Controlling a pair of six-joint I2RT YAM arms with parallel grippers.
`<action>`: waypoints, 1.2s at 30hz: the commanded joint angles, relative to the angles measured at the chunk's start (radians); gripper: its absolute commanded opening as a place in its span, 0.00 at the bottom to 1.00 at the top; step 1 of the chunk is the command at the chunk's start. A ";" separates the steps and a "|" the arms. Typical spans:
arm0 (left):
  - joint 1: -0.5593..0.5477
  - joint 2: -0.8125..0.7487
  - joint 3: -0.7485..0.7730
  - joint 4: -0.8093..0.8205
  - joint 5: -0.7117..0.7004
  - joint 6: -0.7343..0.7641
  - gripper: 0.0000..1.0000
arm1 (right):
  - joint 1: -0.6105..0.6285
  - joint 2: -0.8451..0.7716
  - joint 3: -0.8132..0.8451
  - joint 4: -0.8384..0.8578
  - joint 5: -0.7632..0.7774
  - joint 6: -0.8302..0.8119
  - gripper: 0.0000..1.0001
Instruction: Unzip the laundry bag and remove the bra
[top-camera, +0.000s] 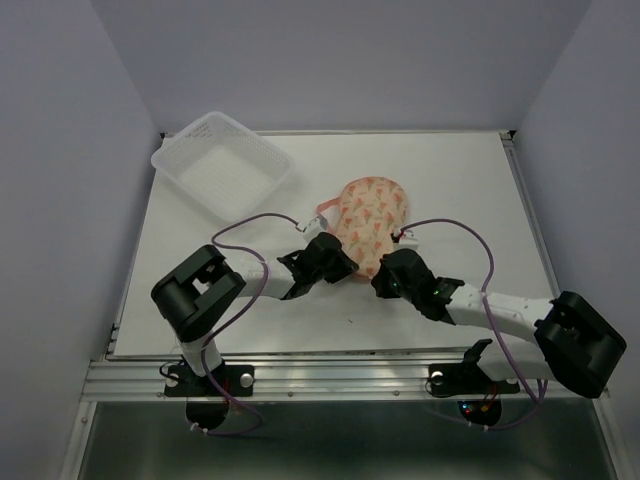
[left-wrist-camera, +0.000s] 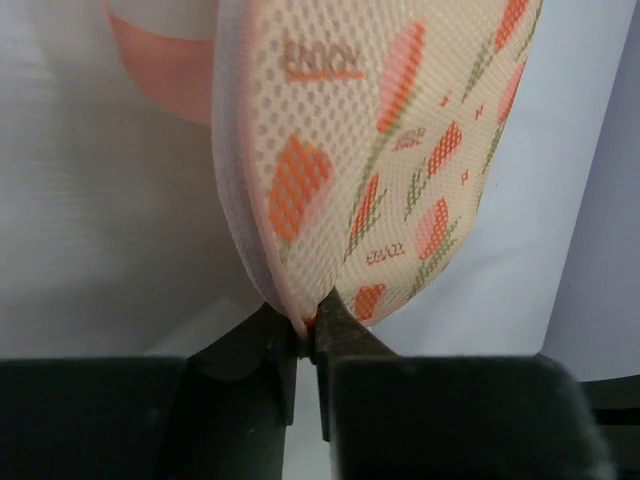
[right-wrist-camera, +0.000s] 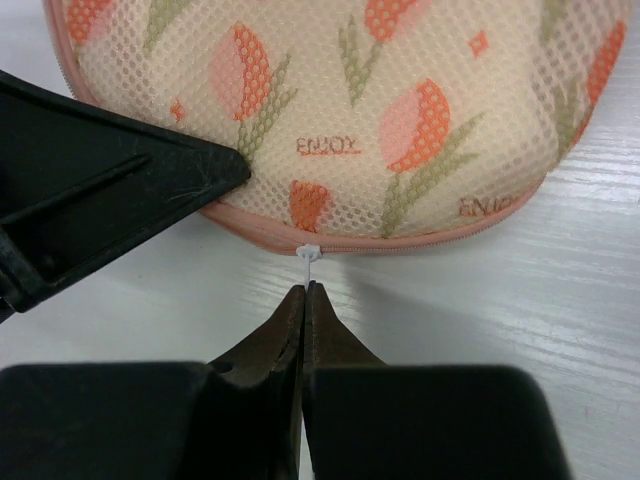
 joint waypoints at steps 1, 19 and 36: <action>-0.002 -0.024 0.012 0.029 -0.032 0.014 0.06 | 0.001 -0.039 0.010 0.024 0.035 -0.002 0.01; 0.275 -0.101 0.015 -0.161 0.141 0.355 0.00 | 0.001 -0.229 -0.022 -0.309 0.290 0.080 0.01; 0.105 -0.127 -0.035 0.010 0.146 0.125 0.99 | 0.001 -0.053 0.005 0.010 0.030 0.008 0.01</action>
